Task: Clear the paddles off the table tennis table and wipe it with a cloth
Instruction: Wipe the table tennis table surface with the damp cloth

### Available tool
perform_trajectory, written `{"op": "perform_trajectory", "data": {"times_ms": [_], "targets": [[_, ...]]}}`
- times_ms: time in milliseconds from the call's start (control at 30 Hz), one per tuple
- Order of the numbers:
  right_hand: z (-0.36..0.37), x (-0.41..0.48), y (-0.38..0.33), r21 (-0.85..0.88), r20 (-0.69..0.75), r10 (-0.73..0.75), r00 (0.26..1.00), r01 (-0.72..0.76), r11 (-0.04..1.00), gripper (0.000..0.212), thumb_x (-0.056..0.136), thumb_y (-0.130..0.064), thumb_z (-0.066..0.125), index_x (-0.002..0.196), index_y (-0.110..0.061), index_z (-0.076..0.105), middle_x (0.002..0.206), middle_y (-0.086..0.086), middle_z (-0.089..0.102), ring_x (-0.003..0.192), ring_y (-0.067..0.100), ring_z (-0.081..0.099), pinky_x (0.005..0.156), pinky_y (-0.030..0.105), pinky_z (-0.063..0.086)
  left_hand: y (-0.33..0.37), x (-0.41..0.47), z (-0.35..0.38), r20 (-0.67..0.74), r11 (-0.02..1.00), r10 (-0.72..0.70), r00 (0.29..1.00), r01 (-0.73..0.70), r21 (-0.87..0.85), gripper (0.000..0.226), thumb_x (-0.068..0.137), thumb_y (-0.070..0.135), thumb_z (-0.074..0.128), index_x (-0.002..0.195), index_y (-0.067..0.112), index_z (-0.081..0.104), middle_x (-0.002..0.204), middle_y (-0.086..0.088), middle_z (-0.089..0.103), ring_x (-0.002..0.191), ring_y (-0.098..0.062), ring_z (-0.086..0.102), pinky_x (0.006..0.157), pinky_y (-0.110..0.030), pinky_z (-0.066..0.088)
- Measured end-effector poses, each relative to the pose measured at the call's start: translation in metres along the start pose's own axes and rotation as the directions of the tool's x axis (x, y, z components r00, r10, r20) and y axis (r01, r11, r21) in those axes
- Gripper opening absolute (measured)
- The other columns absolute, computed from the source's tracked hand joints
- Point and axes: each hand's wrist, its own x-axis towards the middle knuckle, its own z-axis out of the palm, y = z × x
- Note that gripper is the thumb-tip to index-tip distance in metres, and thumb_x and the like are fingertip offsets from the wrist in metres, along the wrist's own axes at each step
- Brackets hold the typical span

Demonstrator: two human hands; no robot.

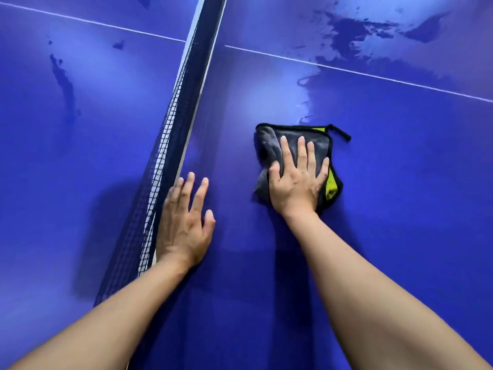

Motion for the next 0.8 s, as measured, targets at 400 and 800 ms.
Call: {"op": "perform_trajectory", "data": {"times_ms": [400, 800], "targets": [[0.033, 0.188, -0.154, 0.040, 0.050, -0.201, 0.978, 0.200, 0.979, 0.062, 0.101, -0.053, 0.029, 0.161, -0.039, 0.023, 0.171, 0.003, 0.013, 0.158, 0.023, 0.005, 0.123, 0.060, -0.006, -0.012, 0.008, 0.012, -0.055, 0.998, 0.050, 0.997, -0.053, -0.046, 0.064, 0.092, 0.027, 0.045, 0.153, 0.012, 0.039, 0.166, -0.009, 0.022, 0.154, -0.030, 0.019, 0.123, -0.049, 0.020], [0.009, 0.200, -0.040, 0.053, -0.033, 0.047, 0.998, -0.045, 0.998, 0.059, 0.102, -0.044, 0.031, 0.160, -0.035, 0.028, 0.169, 0.004, 0.020, 0.157, 0.022, 0.013, 0.125, 0.059, 0.000, -0.008, 0.009, 0.009, -0.018, 0.991, 0.131, 0.991, -0.131, -0.006, 0.060, 0.097, 0.020, 0.039, 0.154, 0.003, 0.033, 0.165, -0.007, 0.026, 0.154, -0.023, 0.021, 0.124, -0.045, 0.019]]}}
